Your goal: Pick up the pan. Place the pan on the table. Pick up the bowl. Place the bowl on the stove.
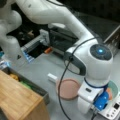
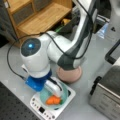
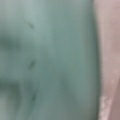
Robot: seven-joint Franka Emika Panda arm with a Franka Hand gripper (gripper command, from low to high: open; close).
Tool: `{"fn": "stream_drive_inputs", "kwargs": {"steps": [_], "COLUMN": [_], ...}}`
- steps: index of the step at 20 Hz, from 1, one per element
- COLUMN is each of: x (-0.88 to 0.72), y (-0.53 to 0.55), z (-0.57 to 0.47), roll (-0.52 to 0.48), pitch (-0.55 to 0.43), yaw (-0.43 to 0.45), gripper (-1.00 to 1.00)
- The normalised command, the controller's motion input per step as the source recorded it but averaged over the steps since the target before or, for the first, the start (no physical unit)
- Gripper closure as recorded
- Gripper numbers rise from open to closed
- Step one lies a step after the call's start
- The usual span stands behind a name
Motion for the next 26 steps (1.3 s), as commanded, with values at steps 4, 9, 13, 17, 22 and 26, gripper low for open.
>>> {"fn": "stream_drive_inputs", "kwargs": {"steps": [4, 9, 13, 17, 22, 26], "x": [-0.32, -0.3, -0.3, -0.31, -0.32, -0.33], "y": [-0.07, -0.08, -0.08, -0.08, -0.08, -0.08], "z": [-0.07, -0.07, -0.08, -0.05, -0.06, -0.08], "roll": [-0.051, -0.046, -0.043, -0.04, -0.041, -0.044], "pitch": [-0.266, -0.249, -0.231, -0.19, -0.169, -0.167], "yaw": [0.028, 0.033, 0.037, 0.045, 0.048, 0.056], "gripper": [-1.0, -1.0, -1.0, -1.0, -1.0, -1.0]}}
